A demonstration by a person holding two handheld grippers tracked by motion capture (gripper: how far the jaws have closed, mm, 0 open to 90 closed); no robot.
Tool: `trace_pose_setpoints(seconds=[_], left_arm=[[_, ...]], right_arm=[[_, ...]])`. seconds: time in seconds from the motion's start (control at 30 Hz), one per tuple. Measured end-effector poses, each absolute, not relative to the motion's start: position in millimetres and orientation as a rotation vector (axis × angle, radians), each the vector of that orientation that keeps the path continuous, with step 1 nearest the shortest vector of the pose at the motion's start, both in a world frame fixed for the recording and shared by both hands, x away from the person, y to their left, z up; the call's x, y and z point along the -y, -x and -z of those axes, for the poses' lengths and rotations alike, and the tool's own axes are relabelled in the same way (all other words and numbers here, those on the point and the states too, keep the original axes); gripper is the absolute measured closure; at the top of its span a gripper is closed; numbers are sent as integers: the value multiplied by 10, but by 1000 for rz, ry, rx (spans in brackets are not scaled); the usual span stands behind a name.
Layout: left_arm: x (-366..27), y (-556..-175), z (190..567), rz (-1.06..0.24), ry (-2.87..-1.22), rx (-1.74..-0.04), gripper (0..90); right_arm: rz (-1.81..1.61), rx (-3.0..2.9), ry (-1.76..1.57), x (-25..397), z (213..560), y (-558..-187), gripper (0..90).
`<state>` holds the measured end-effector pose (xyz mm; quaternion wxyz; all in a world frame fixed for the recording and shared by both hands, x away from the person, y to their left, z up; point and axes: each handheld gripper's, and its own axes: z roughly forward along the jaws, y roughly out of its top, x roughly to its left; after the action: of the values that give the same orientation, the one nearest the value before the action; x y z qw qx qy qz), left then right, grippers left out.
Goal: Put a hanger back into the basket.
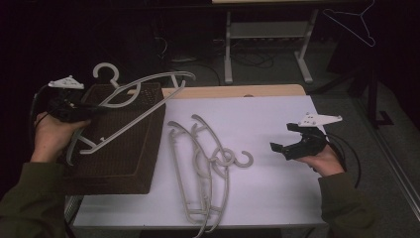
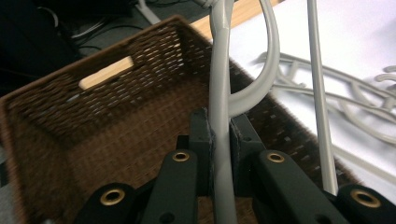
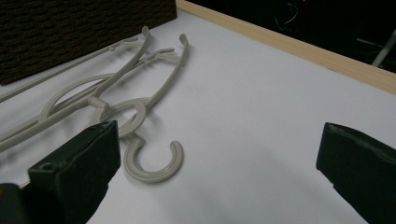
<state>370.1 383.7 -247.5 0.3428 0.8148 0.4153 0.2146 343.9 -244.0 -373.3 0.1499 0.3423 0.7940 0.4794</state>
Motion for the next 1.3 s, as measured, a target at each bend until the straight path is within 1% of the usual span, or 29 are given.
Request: trace_pose_setpoints(seconds=[0.03, 0.13, 0.27, 0.57, 0.83, 1.3], left_arm=[[-3931, -3695, 2479, -579, -2117, -1100, 819], [-4028, -3693, 2489, -590, -2112, -1128, 819], [-4265, -3679, 2527, -615, -2116, -1179, 819], [-4569, -3641, 2600, -644, -2109, -1279, 819], [-4641, -3667, 2720, -655, -2137, -1343, 819], [-4472, -3827, 2970, -654, -2229, -1383, 819]], right_arm=[[-1379, -2282, -984, 2439, 3733, -3440, 0], [-1378, -2282, -985, 2439, 3734, -3440, 0], [-1377, -2282, -985, 2439, 3733, -3439, 0], [-1373, -2285, -985, 2435, 3737, -3442, 0], [-1370, -2287, -982, 2435, 3736, -3444, 0], [-1372, -2288, -984, 2436, 3740, -3444, 0]])
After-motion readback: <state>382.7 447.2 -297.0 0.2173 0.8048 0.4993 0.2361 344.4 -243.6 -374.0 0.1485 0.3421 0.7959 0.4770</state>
